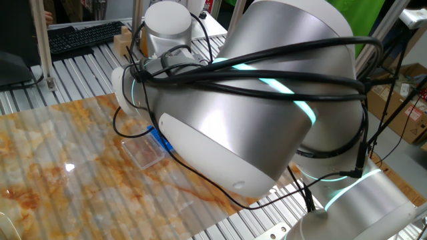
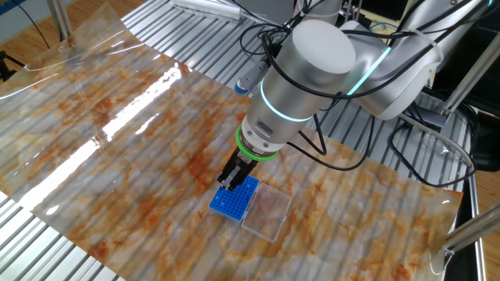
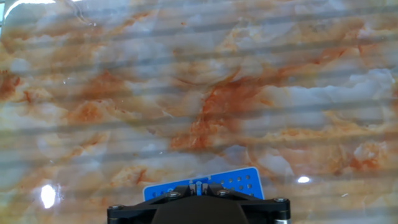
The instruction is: Insert a small pipette tip into the holder for small pipette tips
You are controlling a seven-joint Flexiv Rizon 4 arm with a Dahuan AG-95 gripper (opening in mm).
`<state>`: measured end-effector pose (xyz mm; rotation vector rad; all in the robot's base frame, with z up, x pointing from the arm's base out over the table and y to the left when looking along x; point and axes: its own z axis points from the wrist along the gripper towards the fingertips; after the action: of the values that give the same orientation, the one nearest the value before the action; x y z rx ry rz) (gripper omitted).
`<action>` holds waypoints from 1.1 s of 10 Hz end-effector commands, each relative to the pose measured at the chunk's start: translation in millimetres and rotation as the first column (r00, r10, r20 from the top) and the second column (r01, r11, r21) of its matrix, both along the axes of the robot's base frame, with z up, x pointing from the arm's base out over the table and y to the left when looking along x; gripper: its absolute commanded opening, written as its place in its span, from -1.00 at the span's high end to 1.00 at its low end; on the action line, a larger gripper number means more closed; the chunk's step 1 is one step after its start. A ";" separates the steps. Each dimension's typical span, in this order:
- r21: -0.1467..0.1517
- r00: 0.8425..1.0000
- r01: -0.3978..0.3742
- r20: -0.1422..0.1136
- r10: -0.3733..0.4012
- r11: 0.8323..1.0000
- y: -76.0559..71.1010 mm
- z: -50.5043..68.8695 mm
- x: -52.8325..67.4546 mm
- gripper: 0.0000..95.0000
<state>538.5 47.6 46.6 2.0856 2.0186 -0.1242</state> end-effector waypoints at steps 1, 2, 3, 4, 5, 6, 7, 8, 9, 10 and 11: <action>0.006 1.000 0.007 -0.007 -0.007 1.000 0.1 -0.3 0.1 1.00; 0.008 1.000 0.007 -0.008 -0.007 1.000 0.1 -0.3 0.1 1.00; 0.008 1.000 0.007 -0.008 -0.007 1.000 0.1 -0.3 0.1 1.00; 0.007 1.000 0.006 -0.009 -0.006 1.000 0.1 -0.3 0.1 1.00; 0.007 1.000 0.006 -0.011 -0.006 1.000 0.1 -0.3 0.1 1.00; 0.008 1.000 0.008 -0.012 -0.007 1.000 0.1 -0.3 0.1 1.00; 0.010 1.000 0.010 -0.014 -0.010 1.000 0.1 -0.3 0.1 0.60; 0.013 1.000 0.012 -0.016 -0.012 1.000 0.1 -0.4 0.1 0.60; 0.018 1.000 0.014 -0.018 -0.014 1.000 0.1 -0.4 0.1 0.60; 0.020 1.000 0.014 -0.020 -0.013 1.000 0.1 -0.4 0.1 0.60; 0.020 1.000 0.013 -0.020 -0.013 1.000 0.2 -0.4 0.1 0.60</action>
<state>539.0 48.0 46.3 2.1190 2.0263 -0.1267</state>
